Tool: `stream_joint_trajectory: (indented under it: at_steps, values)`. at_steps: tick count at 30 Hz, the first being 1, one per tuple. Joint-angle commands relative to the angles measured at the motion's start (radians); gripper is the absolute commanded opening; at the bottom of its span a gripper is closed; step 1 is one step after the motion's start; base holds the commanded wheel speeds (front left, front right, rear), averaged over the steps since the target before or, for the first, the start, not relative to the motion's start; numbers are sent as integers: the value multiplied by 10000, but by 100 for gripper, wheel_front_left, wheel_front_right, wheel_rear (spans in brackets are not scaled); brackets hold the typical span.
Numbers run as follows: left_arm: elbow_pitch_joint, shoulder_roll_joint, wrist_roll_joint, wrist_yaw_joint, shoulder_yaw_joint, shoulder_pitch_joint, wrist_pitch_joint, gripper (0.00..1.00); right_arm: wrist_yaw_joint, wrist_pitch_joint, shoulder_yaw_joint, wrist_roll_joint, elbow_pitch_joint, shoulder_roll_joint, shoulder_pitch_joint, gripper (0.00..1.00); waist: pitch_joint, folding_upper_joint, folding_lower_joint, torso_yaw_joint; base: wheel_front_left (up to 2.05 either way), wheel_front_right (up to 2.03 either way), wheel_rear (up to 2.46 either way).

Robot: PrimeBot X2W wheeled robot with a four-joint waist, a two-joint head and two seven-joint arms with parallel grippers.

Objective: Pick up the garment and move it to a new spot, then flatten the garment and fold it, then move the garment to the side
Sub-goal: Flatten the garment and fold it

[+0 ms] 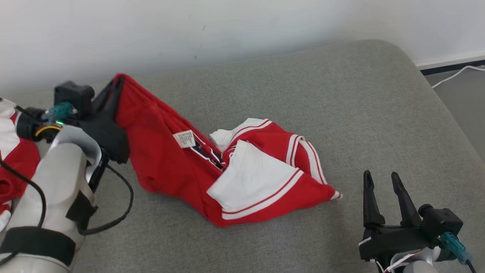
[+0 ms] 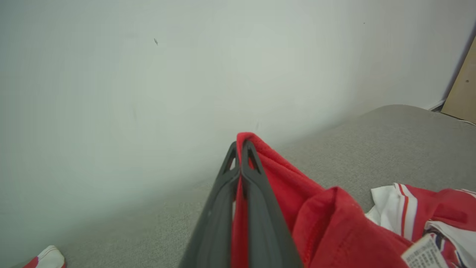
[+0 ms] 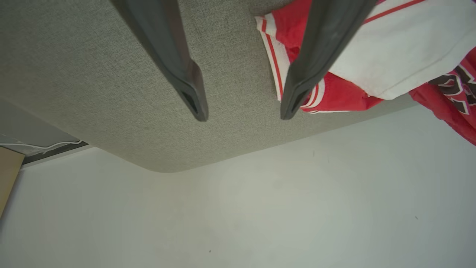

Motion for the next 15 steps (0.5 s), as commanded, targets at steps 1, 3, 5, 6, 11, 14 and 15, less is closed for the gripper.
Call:
stream_joint_trajectory:
  at_steps: [1,3,5,6,11,14,15]
  values:
    - [-70,58,-69,-8,22,-56,-102,0,-6,-16,-22,3,-21,20,88,100,-34,-1,-1,-32,0,0,0]
    - [-180,79,-137,-13,49,19,-171,0,-6,-16,-63,14,-20,47,158,100,-57,-1,-1,-30,0,0,0]
    - [-207,74,-204,-23,-11,363,-181,0,-6,-18,-110,16,-7,73,226,100,-104,-1,-1,18,0,0,0]
    - [-212,71,-249,-26,-32,519,-193,0,-6,-16,-124,13,7,85,231,100,-122,-1,-1,52,0,0,0]
    - [-81,22,-469,-45,-78,1183,-229,0,-6,-16,-174,-2,60,101,253,100,-193,-1,-1,258,0,0,0]
    - [-101,-12,-600,3,-23,1628,-275,100,-6,-16,-179,-16,89,58,191,100,-248,-1,-1,460,0,0,0]
    - [-280,-35,-663,96,20,1926,-333,100,-6,-16,-188,-17,82,11,218,100,-299,-1,-1,625,0,0,0]
